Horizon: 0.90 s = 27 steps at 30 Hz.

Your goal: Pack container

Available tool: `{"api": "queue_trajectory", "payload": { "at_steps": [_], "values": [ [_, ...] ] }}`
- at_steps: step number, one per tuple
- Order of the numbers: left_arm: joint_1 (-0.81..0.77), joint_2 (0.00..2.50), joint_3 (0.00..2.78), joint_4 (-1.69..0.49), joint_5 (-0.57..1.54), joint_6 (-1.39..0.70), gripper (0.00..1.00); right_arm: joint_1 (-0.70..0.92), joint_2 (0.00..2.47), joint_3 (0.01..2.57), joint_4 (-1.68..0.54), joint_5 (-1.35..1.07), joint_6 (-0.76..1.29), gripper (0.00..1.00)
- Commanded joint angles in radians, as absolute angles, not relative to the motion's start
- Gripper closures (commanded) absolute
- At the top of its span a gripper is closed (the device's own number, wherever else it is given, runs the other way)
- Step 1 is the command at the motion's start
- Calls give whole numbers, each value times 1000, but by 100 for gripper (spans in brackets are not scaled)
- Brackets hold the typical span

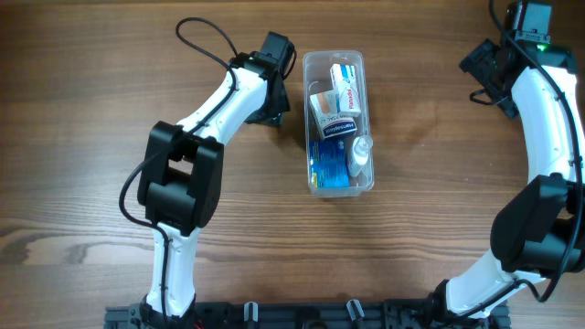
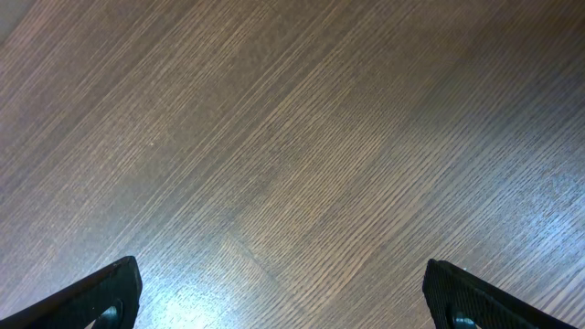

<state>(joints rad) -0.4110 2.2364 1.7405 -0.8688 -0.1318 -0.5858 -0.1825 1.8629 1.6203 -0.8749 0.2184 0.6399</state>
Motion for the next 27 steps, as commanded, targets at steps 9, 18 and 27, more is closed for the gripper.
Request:
{"api": "queue_trajectory", "payload": {
  "at_steps": [9, 18, 27],
  "values": [
    [-408, 2255, 1715, -959, -40, -527, 75, -183, 1880, 1621, -874, 236, 655, 0],
    [-470, 2048, 1715, -989, 7, -470, 44, -183, 1880, 1621, -874, 236, 655, 0],
    [-476, 1946, 1715, -1024, 6, -471, 26, -183, 1880, 1621, -874, 236, 655, 0]
  ]
}}
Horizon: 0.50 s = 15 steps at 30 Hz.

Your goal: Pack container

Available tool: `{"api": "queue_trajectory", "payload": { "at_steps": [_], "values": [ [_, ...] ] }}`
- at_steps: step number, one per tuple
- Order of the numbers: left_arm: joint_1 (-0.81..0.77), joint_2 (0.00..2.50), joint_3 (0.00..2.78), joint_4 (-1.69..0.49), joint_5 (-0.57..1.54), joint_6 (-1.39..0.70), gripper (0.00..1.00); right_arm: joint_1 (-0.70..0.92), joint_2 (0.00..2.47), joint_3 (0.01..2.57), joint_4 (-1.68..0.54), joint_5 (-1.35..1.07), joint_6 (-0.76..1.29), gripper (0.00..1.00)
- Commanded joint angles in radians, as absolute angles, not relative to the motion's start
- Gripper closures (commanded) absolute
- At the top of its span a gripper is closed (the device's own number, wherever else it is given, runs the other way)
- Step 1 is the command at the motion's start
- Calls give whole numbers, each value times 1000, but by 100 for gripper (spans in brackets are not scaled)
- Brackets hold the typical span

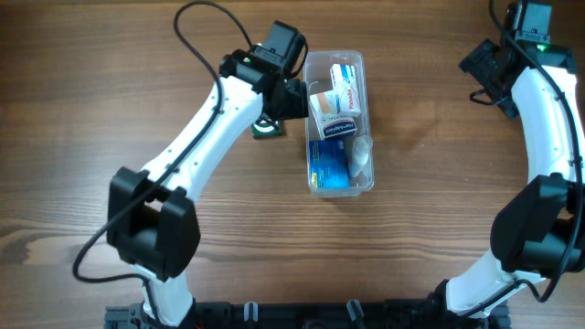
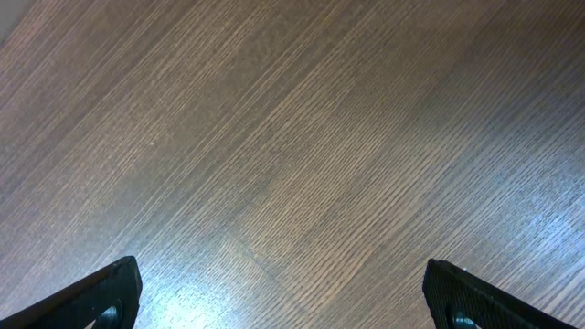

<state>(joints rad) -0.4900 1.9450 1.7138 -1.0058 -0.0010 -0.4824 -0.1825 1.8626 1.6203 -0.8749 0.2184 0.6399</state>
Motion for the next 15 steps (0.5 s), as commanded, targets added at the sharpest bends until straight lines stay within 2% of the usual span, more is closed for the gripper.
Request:
{"api": "queue_trajectory", "payload": {
  "at_steps": [1, 4, 6, 10, 15],
  "values": [
    [-473, 1947, 1715, -1030, 2, -471, 26, -183, 1880, 1621, -874, 236, 655, 0],
    [-464, 1946, 1715, -1023, -5, -471, 24, -183, 1880, 1621, -874, 236, 655, 0],
    [-461, 1947, 1715, -1022, -20, -471, 11, -183, 1880, 1621, -874, 236, 655, 0],
    [-454, 1951, 1715, -1022, -57, -444, 3, -183, 1880, 1621, -874, 236, 655, 0],
    [-452, 1998, 1715, -1006, -58, -418, 4, -183, 1880, 1621, -874, 236, 655, 0]
  ]
}}
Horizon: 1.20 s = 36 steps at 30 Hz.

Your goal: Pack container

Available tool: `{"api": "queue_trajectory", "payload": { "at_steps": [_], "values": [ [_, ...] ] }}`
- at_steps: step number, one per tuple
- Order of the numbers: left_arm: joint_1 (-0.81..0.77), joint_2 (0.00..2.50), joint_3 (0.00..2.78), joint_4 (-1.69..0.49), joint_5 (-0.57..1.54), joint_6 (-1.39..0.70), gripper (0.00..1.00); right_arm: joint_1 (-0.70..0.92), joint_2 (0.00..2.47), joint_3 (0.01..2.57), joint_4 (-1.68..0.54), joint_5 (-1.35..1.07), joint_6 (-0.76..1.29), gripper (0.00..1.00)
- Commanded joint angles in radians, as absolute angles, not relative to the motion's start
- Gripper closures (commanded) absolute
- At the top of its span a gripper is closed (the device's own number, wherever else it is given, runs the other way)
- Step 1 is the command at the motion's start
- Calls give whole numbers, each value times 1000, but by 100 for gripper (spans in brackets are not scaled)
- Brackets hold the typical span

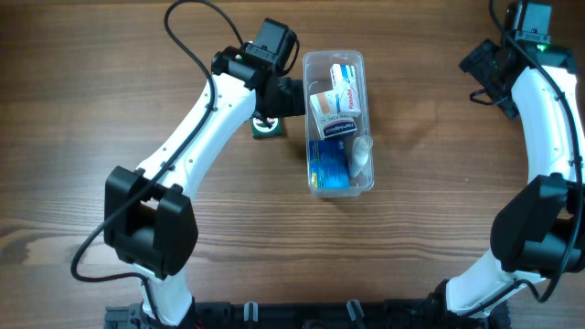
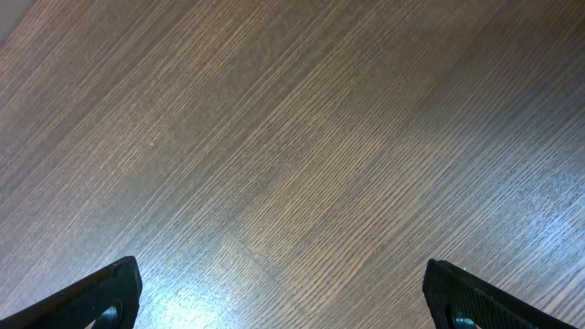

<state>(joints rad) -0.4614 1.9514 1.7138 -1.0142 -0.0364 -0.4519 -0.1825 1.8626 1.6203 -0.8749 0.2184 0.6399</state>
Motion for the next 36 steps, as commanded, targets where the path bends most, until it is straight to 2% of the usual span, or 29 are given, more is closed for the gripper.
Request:
{"api": "queue_trajectory", "payload": {
  "at_steps": [1, 11, 18, 36],
  "values": [
    [-448, 2014, 1715, -1003, -58, -421, 4, -183, 1880, 1621, -874, 236, 655, 0],
    [-376, 2125, 1715, -992, -49, -487, 9, -183, 1880, 1621, -874, 236, 655, 0],
    [-375, 2163, 1715, -931, 21, -487, 9, -183, 1880, 1621, -874, 236, 655, 0],
    [-377, 2256, 1715, -920, 15, -506, 12, -183, 1880, 1621, -874, 236, 655, 0]
  ]
}}
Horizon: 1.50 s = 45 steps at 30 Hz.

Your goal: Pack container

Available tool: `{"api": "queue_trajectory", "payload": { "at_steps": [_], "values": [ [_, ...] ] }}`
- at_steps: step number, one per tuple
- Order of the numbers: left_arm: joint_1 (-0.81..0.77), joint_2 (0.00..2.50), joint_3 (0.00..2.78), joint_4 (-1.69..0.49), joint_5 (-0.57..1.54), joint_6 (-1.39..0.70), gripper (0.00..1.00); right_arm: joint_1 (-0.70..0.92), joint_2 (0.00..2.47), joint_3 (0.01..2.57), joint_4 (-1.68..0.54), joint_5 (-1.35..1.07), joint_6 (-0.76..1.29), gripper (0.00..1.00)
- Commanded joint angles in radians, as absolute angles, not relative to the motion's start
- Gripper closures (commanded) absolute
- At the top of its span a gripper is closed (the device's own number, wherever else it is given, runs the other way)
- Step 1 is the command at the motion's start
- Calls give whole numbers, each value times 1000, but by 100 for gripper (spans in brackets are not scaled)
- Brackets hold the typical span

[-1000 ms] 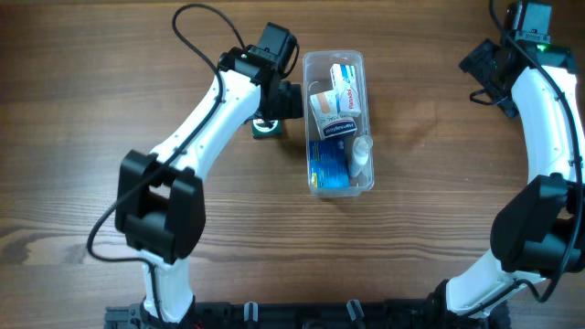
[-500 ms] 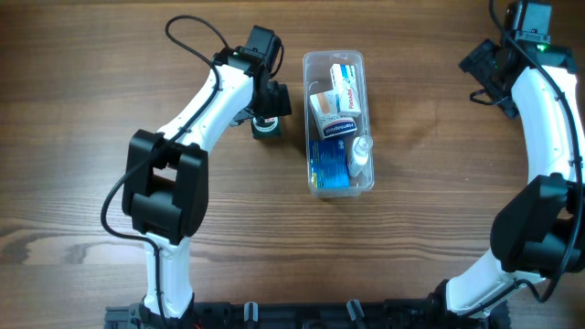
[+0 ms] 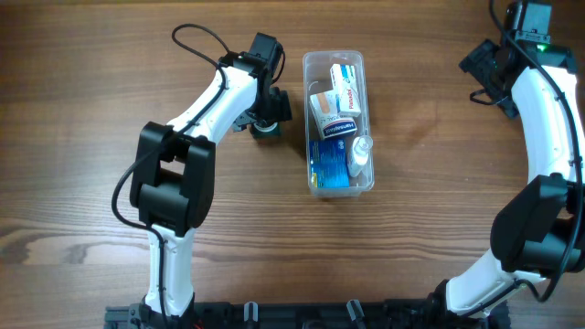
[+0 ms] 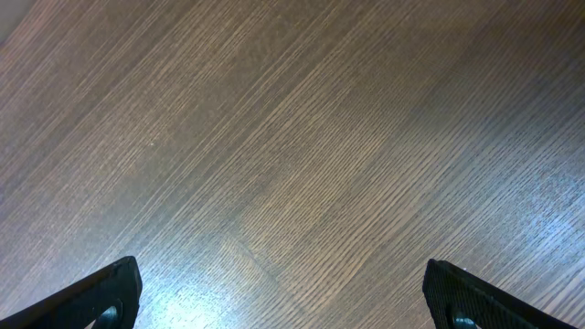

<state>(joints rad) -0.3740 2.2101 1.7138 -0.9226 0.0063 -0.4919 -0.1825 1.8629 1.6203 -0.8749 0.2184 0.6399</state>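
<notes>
A clear plastic container (image 3: 307,137) stands in the middle of the wooden table in the overhead view. Inside lie a white and blue box (image 3: 344,87), a blue packet (image 3: 328,163) and a small white bottle (image 3: 362,153). Just left of it a small dark round item (image 3: 267,130) with a green and white top sits on the table. My left gripper (image 3: 269,111) points down right over that item; its jaws are too dark to read. My right gripper (image 4: 283,302) (image 3: 484,71) is open at the far right, with bare wood between its fingers.
The left arm's black cable (image 3: 196,41) loops over the table at the back left. The right arm (image 3: 548,119) curves along the right edge. Bare wood lies around the container on all sides.
My left gripper has moved left from the container's upper left rim to a spot over the small round item. That item sits where it was. The right arm has not moved.
My left gripper was down at the spot left of the container, hiding it. Then it was at the container's left rim, and the small round item showed on the table. It stayed there, and now it is back over the item.
</notes>
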Motion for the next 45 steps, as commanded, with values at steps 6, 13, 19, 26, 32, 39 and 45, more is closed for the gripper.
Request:
{"api": "queue_trajectory", "payload": {
  "at_steps": [6, 13, 19, 26, 32, 39, 45],
  "values": [
    [-377, 2272, 1715, -925, 14, -506, 14, -183, 1880, 1621, -874, 236, 655, 0],
    [-377, 2268, 1715, -925, 14, -506, 41, -183, 1880, 1621, -874, 236, 655, 0],
    [-377, 2235, 1715, -932, 15, -506, 44, -183, 1880, 1621, -874, 236, 655, 0],
    [-377, 2075, 1715, -952, 31, -506, 45, -183, 1880, 1621, -874, 236, 655, 0],
    [-410, 1874, 1715, -956, 137, -506, 46, -183, 1880, 1621, -874, 236, 655, 0],
    [-590, 1815, 1715, -920, 135, -550, 44, -183, 1880, 1621, -874, 236, 655, 0],
    [-664, 1882, 1715, -851, 104, -596, 44, -183, 1880, 1621, -874, 236, 655, 0]
  ]
}}
